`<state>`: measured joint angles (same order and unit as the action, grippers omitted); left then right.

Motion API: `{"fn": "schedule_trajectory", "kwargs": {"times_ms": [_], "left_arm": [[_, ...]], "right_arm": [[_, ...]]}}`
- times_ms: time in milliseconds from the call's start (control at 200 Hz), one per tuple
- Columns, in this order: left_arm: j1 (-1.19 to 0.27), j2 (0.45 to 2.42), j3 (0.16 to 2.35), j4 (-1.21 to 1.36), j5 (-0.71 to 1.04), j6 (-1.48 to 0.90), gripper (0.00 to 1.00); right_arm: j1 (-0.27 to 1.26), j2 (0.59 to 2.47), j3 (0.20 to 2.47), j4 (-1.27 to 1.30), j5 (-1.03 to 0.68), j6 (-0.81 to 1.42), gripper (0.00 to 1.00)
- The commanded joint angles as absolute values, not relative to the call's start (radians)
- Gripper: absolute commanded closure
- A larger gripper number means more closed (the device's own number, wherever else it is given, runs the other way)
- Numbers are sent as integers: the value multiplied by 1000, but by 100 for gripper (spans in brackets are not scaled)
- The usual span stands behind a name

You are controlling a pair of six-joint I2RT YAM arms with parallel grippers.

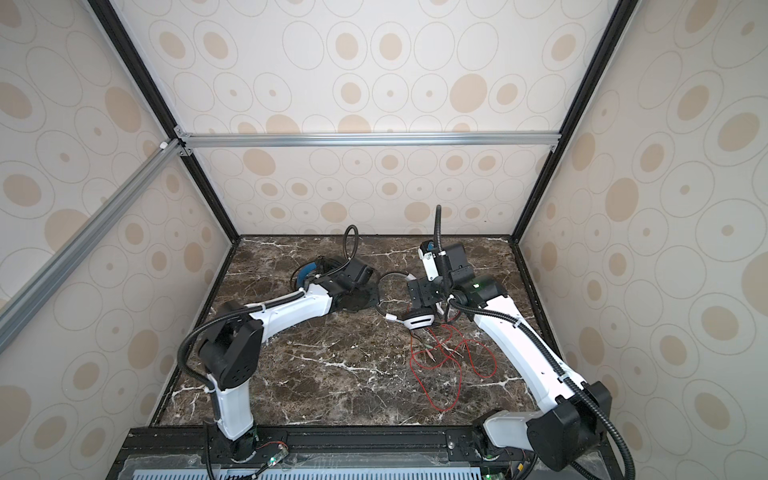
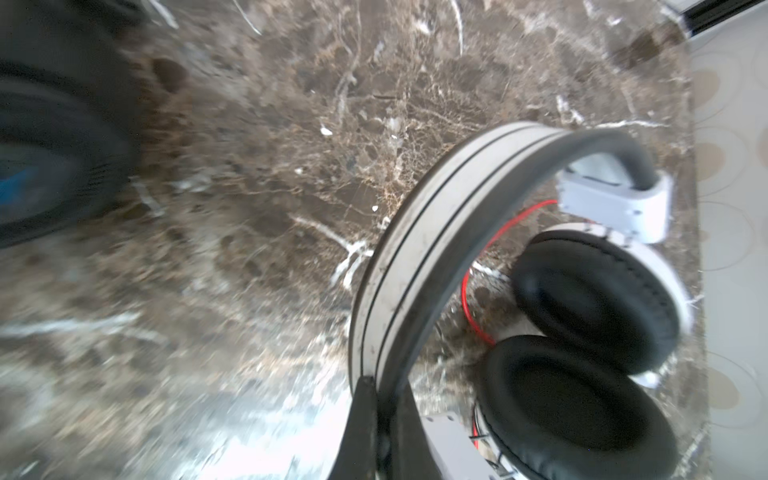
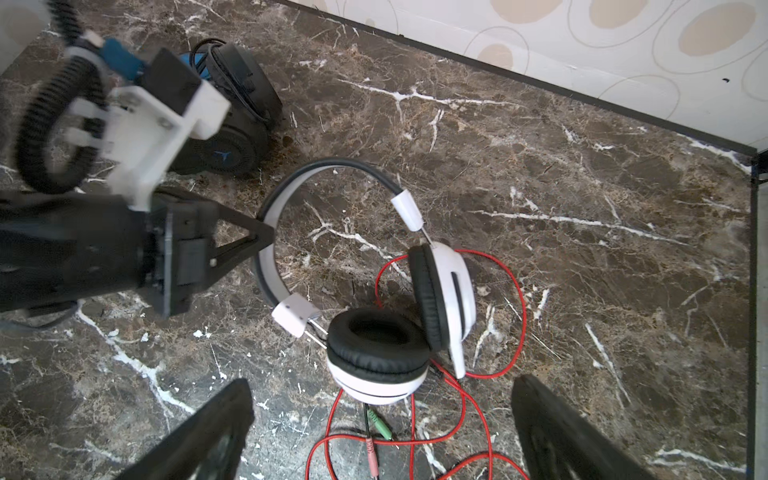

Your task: Wrap the headphones

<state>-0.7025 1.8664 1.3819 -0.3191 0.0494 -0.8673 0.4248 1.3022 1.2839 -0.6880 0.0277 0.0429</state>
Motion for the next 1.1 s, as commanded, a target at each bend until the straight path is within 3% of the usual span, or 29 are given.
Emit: {"fn": "schedule_trajectory", "kwargs": {"times_ms": [0, 460, 885, 1095], "left_arm": [[-705, 1733, 1320, -308, 53, -900, 100], [-704, 1342, 943, -390, 111, -1008, 100], [-704, 1256, 669, -325, 98, -1062, 100], [-704, 1280, 629, -334, 70, -1001, 65]], "right_arm": [[417, 1291, 1305, -703, 14, 60, 0], [414, 1318, 1298, -666, -25, 74, 0], [413, 1319, 1288, -663, -45, 68, 0], [413, 1321, 1288, -663, -48, 70, 0]]}}
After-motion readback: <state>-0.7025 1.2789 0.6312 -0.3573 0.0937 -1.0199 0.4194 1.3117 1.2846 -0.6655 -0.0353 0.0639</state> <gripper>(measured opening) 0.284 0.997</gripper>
